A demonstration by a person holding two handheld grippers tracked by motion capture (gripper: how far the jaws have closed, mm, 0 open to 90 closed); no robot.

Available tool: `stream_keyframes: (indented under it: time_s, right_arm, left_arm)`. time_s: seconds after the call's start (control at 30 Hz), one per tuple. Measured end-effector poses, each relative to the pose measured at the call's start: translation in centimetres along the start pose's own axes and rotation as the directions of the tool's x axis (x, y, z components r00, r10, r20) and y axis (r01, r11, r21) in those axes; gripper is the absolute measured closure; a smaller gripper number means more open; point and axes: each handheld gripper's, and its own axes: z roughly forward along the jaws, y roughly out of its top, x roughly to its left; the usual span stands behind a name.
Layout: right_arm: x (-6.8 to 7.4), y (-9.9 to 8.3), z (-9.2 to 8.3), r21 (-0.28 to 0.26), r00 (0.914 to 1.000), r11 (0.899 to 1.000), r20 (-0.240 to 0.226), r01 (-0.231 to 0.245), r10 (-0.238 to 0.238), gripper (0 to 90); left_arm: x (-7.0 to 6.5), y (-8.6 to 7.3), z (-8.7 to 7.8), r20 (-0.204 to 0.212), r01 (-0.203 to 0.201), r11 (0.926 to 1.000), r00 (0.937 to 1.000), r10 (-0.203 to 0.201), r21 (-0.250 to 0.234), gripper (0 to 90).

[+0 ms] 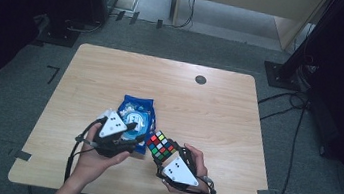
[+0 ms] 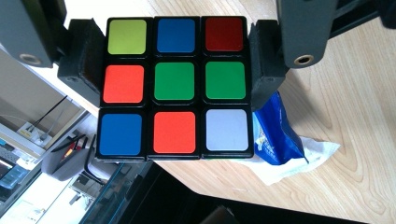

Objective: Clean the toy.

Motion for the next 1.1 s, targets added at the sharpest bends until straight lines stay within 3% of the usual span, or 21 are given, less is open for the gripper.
stream_keyframes:
  time_s: [0.13, 0.27, 0.33, 0.47, 0.77, 1.1]
  right_arm:
    - [0.2, 0.0, 0.0, 0.003, 1.0000, 1.000, -0.006, 0.002, -0.002, 34.6]
    - [0.4, 0.1, 0.0, -0.005, 0.9999, 1.000, -0.008, 0.008, -0.008, 34.6]
    - [0.5, 0.2, 0.0, -0.005, 1.0000, 1.000, -0.003, 0.008, -0.008, 34.5]
    - [0.5, 0.2, 0.0, -0.003, 0.9999, 1.000, 0.003, 0.016, -0.016, 34.5]
    - [0.8, 0.2, 0.2, 0.003, 0.9995, 1.000, 0.011, 0.030, -0.030, 34.6]
    - [1.0, 0.3, 0.1, -0.007, 0.9994, 0.999, 0.008, 0.034, -0.034, 34.6]
  left_arm:
    - [-1.8, 0.3, 0.7, 0.079, -0.023, 0.9995, 0.9966, 0.022, 0.019, 46.4]
    - [-2.8, 0.1, 1.7, 0.105, -0.048, 0.9968, 0.9936, 0.041, 0.065, 44.3]
    - [-3.0, 0.1, 1.8, 0.095, -0.056, 0.9959, 0.9943, 0.049, 0.072, 42.0]
    - [-2.8, 0.1, 2.0, 0.105, -0.030, 0.9966, 0.9942, 0.022, 0.077, 41.6]
    - [-3.1, 0.0, 2.5, 0.073, -0.049, 0.9921, 0.9965, 0.041, 0.116, 37.4]
    - [-2.7, -0.3, 3.3, 0.097, -0.029, 0.9890, 0.9952, 0.014, 0.145, 33.2]
